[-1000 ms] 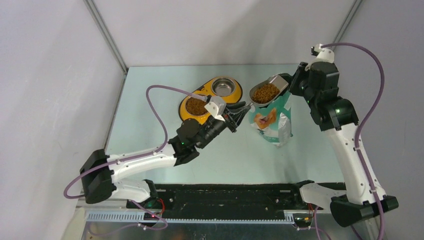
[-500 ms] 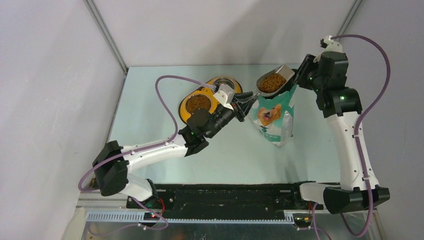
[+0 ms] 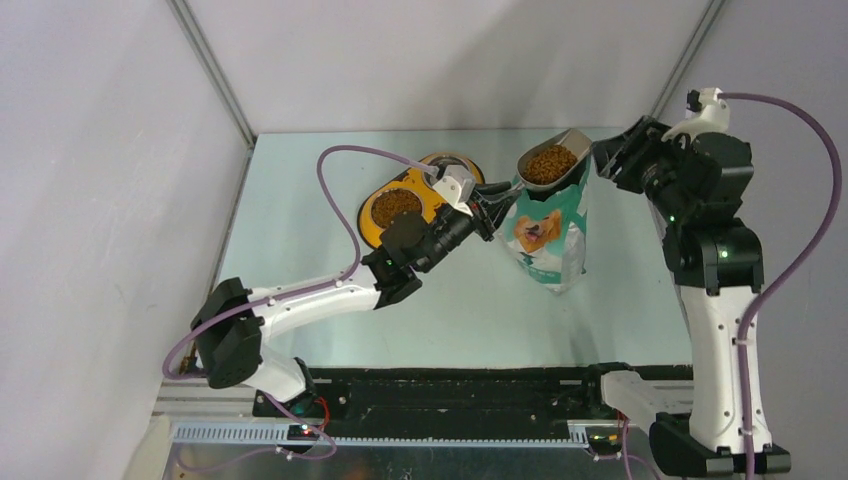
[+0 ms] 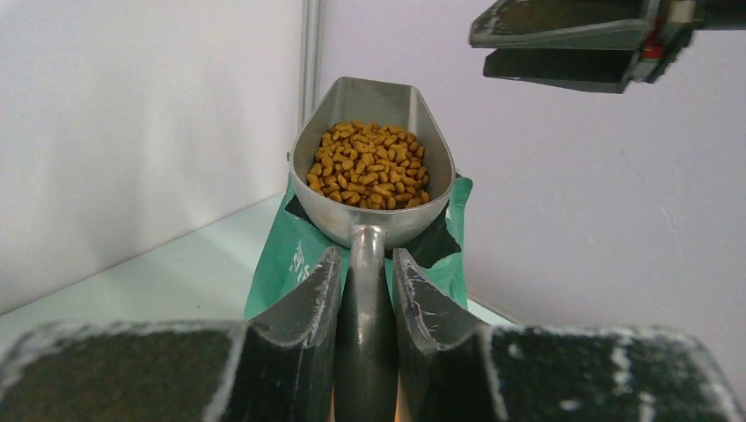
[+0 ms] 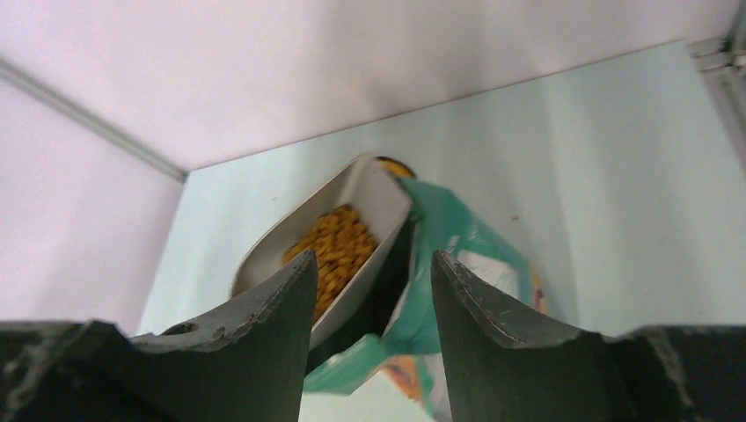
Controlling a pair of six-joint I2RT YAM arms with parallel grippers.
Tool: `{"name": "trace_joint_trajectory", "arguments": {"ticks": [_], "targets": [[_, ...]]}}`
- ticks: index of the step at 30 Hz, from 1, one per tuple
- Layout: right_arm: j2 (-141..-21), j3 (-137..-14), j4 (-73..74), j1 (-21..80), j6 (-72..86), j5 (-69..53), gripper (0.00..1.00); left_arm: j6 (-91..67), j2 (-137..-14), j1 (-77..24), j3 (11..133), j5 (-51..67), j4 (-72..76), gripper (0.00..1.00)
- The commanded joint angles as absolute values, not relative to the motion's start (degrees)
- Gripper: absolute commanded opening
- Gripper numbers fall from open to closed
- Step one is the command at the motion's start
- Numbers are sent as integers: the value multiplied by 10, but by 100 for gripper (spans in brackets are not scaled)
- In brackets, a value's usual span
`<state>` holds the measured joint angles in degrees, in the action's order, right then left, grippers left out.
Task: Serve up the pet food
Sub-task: Pour the pet food into the pet food bowl.
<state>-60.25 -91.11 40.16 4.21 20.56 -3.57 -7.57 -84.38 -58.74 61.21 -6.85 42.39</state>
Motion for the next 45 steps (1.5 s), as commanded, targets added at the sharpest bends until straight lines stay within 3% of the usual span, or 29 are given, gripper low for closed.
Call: {"name": "trace_joint_trajectory", "arguments": {"ticks": [1,11,17,21,23,24,25,26,28,30,41,45], "targets": [[-585,-880,373,37,257,-129,55,-86,-853,-582,638,-72,432,0],[-637,-870,356,28,319,-152,53,-98,-846,-582,630,-61,434,0],[-677,-886,349,26,351,-132,46,-90,-844,-582,634,-54,419,0],[-684,-887,352,27,365,-118,32,-84,-843,-582,646,-31,391,0],[-683,-887,353,27,368,-121,17,-85,-844,-582,663,-25,352,0],[-682,-886,354,27,371,-120,3,-86,-845,-582,681,-14,311,4],[-679,-885,353,26,372,-121,0,-88,-846,-582,699,1,291,8],[-676,-885,354,26,374,-122,0,-95,-846,-582,706,8,258,18],[-670,-881,350,26,382,-126,0,-104,-844,-582,716,22,230,27],[-665,-874,346,26,391,-132,0,-108,-840,-582,714,20,226,31],[-661,-878,345,22,421,-149,0,-64,-865,-582,774,51,126,35],[-661,-870,340,18,426,-168,0,-56,-875,-582,783,54,119,30]]}}
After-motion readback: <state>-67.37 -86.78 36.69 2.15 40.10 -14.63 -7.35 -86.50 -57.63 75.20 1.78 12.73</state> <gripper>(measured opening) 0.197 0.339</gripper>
